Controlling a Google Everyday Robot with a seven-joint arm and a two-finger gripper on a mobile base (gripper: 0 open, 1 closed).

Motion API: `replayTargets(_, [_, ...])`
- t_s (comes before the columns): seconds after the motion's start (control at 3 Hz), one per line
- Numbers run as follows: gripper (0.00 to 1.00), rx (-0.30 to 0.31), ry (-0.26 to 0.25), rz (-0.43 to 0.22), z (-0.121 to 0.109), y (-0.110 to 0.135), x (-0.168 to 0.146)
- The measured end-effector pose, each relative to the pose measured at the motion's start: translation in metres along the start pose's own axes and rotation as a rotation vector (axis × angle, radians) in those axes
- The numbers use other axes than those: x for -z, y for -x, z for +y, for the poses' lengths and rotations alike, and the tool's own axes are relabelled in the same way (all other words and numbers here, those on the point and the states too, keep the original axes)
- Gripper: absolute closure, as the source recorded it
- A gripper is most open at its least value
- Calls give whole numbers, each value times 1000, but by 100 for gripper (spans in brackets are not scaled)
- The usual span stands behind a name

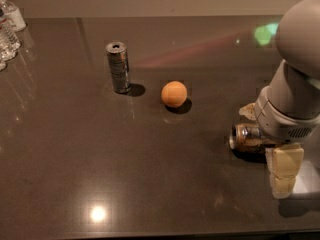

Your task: Knock orange can over

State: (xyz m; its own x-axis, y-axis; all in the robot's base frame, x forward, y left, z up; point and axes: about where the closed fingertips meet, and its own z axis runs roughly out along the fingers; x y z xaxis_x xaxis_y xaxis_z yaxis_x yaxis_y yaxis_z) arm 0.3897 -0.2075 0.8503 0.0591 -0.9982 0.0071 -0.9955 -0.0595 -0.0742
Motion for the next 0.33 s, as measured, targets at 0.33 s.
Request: replayTargets(0.33, [0, 0, 0, 0, 0, 0, 0])
